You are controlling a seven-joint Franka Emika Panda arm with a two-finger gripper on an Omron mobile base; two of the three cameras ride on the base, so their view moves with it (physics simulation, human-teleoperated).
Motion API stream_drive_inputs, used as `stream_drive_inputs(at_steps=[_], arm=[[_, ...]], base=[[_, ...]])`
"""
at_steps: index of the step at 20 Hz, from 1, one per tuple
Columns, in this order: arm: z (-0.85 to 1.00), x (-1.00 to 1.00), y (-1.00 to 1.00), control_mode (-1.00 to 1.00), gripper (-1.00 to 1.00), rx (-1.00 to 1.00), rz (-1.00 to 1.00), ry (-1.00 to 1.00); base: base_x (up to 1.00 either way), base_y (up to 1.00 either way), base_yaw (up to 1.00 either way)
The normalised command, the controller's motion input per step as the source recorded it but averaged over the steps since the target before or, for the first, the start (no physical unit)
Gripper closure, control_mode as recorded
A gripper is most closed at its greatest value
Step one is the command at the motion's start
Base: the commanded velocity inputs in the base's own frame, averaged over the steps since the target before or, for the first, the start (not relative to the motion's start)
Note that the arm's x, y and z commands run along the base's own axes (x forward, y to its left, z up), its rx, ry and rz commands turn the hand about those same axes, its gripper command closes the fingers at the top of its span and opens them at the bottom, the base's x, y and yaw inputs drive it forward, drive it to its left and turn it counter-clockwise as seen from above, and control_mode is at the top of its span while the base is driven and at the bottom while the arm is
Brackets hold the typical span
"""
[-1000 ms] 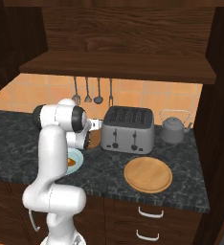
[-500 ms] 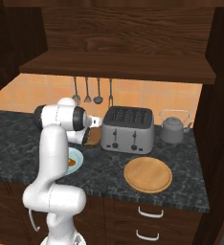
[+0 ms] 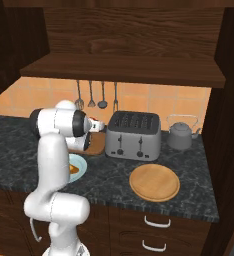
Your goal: From the different types of pastries on the counter, select a croissant and place it on the cutting board. Then retrieve a jar of jam from the cabinet and place it alongside the croissant on the cutting board.
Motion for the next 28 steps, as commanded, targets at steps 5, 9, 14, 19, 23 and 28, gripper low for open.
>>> stream_drive_inputs(at_steps=[5,9,14,19,23,28], arm=[[0.41,-0.9,-0.11,-1.0,1.0,0.07,0.0,-0.47],[-0.17,-1.0,-0.29,-1.0,1.0,0.0,0.0,-0.37],[-0.91,-0.71,-0.2,-1.0,1.0,0.13,0.07,-0.01],[-0.47,-0.02,0.02,-1.0,1.0,0.07,0.01,0.02],[-0.45,0.0,0.27,-1.0,-1.0,0.0,0.0,0.05],[-0.35,-0.03,0.15,-1.0,-1.0,0.0,0.0,0.0]], base=[[0.0,0.0,0.0],[0.0,0.0,0.0],[0.0,0.0,0.0],[0.0,0.0,0.0],[0.0,0.0,0.0],[0.0,0.0,0.0]])
